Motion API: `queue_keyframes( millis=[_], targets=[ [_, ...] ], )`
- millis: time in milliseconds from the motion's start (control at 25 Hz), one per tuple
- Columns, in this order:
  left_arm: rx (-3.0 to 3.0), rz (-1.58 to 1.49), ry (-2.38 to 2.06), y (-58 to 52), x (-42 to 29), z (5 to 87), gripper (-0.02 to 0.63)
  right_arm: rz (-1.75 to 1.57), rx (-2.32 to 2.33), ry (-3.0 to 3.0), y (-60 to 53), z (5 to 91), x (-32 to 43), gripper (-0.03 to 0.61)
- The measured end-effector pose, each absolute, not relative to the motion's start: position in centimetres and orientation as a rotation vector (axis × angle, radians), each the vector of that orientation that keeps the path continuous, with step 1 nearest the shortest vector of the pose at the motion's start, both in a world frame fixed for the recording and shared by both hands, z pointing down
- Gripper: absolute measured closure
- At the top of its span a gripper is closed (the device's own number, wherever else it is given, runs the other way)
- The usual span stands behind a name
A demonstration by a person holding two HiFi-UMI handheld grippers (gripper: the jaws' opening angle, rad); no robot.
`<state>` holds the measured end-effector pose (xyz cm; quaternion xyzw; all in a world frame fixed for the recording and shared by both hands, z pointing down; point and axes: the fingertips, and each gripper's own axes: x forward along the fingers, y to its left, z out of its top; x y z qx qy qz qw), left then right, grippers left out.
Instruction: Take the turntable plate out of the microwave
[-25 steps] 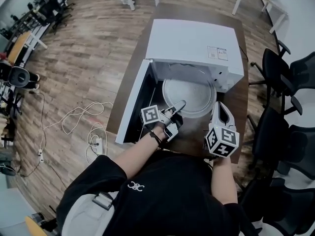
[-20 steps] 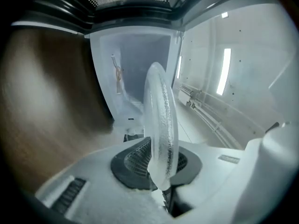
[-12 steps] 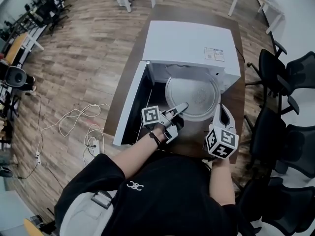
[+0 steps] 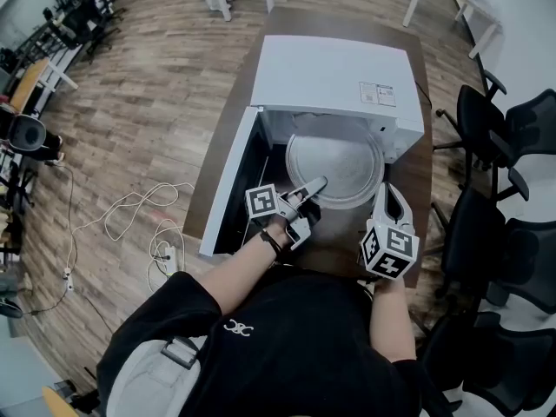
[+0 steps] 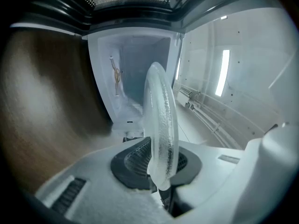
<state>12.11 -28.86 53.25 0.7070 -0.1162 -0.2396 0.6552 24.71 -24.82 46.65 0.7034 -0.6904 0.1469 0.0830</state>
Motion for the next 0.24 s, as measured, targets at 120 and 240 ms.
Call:
queue_keyframes(
  millis=[120, 240],
  targets=[
    [1.604, -0.545, -0.269, -28.77, 11.92, 53.33, 0.578, 0.433, 2.092, -2.066, -24.70, 46.62, 24.51, 0.571],
    [1.595, -0.548, -0.270, -28.48, 11.77, 53.53, 0.578, 0.435, 2.088, -2.069, -24.45, 46.70, 24.46, 0.571]
  ],
)
